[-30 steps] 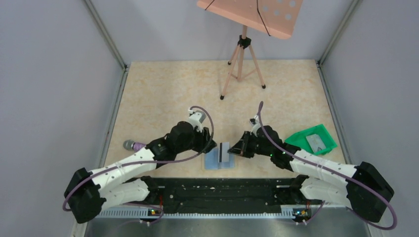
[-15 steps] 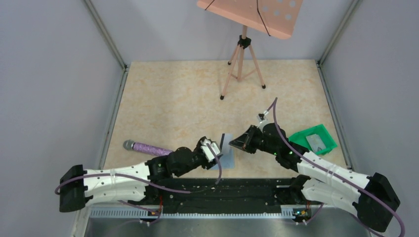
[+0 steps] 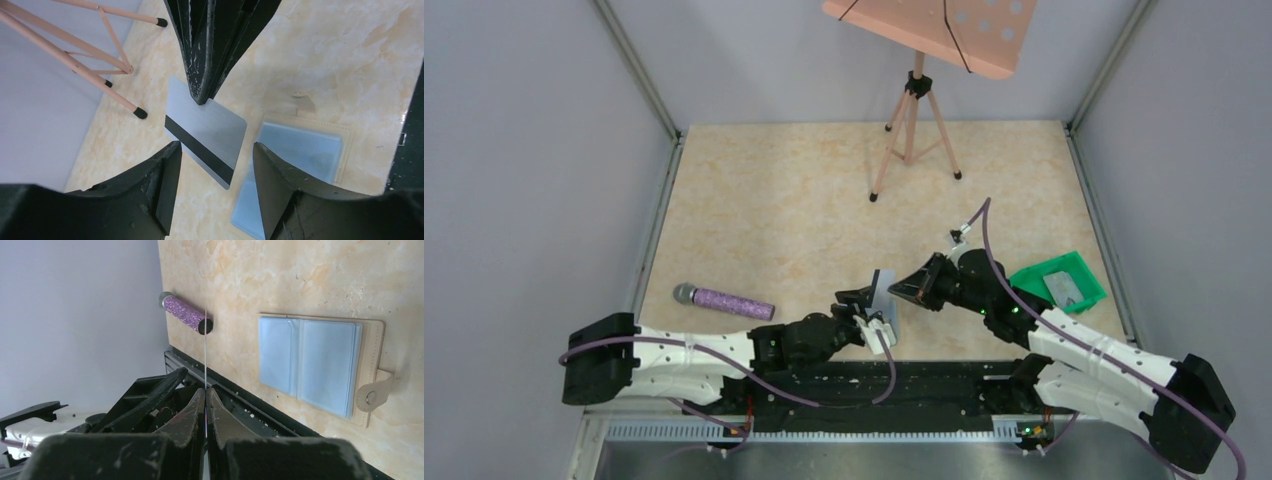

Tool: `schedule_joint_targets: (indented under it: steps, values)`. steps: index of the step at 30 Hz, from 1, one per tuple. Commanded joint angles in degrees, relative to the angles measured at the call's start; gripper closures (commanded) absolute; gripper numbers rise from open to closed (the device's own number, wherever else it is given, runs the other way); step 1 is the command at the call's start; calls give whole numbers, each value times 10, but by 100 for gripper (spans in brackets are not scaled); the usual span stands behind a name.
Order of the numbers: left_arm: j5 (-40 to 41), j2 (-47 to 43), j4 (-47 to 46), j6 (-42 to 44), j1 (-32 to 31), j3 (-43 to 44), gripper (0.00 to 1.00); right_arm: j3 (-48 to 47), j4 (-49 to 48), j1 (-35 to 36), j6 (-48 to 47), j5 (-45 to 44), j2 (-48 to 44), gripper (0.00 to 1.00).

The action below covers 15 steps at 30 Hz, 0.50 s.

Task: Take the credit cards out of the card holder
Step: Remove the credit card from the card holder.

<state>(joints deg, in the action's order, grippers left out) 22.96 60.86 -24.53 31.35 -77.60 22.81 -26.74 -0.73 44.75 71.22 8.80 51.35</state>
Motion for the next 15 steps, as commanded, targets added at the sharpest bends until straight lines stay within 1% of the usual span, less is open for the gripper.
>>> schedule_joint_targets:
  steps: [1, 5, 8, 10, 14, 15]
  values:
    - [36, 26, -78, 50, -7, -1, 41, -28, -14, -5, 11, 1, -16, 100]
    - [54, 45, -103, 57, -11, -1, 47, -23, -19, -5, 18, 1, -18, 100]
    - [64, 54, -125, 63, -14, -5, 55, -17, -23, -5, 23, 1, -19, 100]
    - [72, 57, -135, 62, -15, -7, 65, -12, -24, -5, 25, -1, -19, 100]
    - [92, 53, -140, 43, -17, -8, 92, -5, -29, -6, 20, -5, -19, 100]
    - [100, 51, -138, 34, -17, -7, 97, -4, -31, -7, 13, -7, -22, 100]
